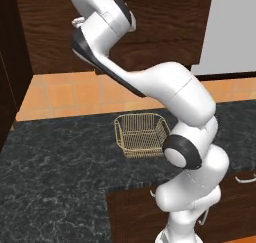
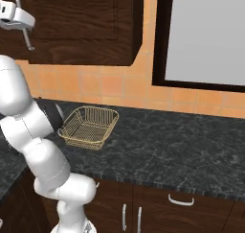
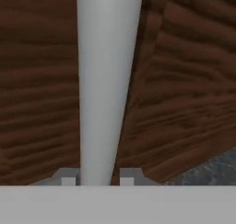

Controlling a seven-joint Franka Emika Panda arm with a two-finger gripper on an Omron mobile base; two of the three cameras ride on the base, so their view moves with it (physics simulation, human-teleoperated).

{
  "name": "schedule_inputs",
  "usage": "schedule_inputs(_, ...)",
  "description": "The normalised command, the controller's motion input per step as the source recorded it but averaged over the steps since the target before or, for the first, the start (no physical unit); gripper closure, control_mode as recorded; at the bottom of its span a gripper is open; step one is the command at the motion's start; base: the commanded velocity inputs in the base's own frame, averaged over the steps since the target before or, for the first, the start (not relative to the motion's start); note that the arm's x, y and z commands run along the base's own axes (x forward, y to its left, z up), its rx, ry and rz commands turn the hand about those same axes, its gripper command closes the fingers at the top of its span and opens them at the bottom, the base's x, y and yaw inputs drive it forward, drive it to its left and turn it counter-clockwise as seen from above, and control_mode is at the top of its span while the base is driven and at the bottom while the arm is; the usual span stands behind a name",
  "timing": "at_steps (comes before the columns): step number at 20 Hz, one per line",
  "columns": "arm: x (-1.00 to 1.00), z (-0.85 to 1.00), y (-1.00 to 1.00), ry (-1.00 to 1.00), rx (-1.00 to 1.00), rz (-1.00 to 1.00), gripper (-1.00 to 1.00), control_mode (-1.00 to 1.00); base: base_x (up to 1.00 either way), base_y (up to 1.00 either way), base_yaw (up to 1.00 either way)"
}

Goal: Open the cabinet, pick up the bread from the cabinet and place it in the basket. Then move the basket to the dining counter.

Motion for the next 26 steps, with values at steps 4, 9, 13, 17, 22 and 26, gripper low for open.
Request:
schedule_inputs(4, -1.0, -0.06, -0.49, -0.01, 0.08, 0.17, 1.0, -1.0, 0.0, 0.0, 0.0)
schedule_inputs(9, -0.98, -0.05, -0.76, -0.07, 0.17, 0.3, 1.0, -1.0, 0.0, 0.0, 0.0)
schedule_inputs(13, -1.0, -0.01, -0.79, -0.11, 0.36, 0.34, 1.0, -1.0, 0.0, 0.0, 0.0)
schedule_inputs(17, -0.99, 0.0, -0.82, -0.07, 0.26, 0.34, 1.0, -1.0, 0.0, 0.0, 0.0)
schedule_inputs(22, -0.81, 0.0, -0.91, -0.05, 0.06, 0.29, 1.0, -1.0, 0.0, 0.0, 0.0)
schedule_inputs(26, -0.74, -0.02, -1.0, -0.08, 0.0, 0.26, 1.0, -1.0, 0.0, 0.0, 0.0)
